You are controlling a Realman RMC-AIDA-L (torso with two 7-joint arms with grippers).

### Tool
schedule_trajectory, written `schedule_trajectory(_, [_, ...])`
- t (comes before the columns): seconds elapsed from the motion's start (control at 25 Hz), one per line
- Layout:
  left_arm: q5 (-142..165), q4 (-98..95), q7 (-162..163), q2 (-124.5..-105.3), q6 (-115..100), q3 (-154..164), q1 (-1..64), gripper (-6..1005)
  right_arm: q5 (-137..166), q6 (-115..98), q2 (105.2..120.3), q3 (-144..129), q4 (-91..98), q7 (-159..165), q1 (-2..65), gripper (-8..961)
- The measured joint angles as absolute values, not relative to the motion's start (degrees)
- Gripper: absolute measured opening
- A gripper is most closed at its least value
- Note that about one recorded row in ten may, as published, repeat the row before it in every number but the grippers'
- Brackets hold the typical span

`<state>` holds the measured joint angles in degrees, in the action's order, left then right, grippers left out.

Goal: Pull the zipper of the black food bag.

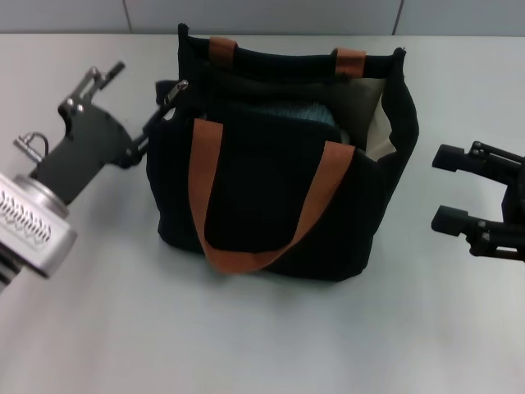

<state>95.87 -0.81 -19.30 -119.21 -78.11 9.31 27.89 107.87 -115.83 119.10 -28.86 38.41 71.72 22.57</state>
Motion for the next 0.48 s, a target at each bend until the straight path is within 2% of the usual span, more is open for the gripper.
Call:
schedule_trajectory(0.2, [95.88,2.21,-24.24,-119.16,-79.79,3.2,28.74,755,107.2,-115.83,119.14,-27.67,38.35,71.68,22.29,834])
schedule_trajectory(0.48, [95.93,3.45,-26.85,-119.08,-86.08,0.74,25.14,753,107.13,-115.75,119.17,-26.89,38.05,71.4,22.02,834])
